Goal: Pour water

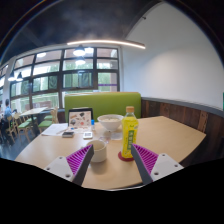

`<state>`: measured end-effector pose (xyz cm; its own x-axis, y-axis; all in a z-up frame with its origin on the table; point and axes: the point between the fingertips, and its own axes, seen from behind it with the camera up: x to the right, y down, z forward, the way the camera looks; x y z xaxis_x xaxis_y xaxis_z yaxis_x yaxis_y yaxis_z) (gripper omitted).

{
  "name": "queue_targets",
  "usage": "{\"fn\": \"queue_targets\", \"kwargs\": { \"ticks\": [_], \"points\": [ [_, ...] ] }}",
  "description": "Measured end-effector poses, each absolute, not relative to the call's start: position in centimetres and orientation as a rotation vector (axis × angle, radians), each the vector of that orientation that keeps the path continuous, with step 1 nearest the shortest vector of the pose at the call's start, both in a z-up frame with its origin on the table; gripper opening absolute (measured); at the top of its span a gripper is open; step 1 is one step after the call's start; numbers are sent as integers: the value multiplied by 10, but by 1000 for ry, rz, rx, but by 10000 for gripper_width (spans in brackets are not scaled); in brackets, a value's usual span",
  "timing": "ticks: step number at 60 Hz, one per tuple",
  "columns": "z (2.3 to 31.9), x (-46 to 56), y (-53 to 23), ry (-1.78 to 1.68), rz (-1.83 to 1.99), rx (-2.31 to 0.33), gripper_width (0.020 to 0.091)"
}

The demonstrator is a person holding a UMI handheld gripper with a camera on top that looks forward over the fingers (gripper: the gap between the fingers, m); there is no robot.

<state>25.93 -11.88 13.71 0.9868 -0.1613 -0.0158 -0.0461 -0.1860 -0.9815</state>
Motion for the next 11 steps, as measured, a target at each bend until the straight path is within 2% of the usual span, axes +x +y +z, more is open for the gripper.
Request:
{"fn": "queue_targets", "kwargs": {
  "ticks": [11],
  "points": [
    [138, 211, -174, 131, -26, -1743, 825]
  ]
}}
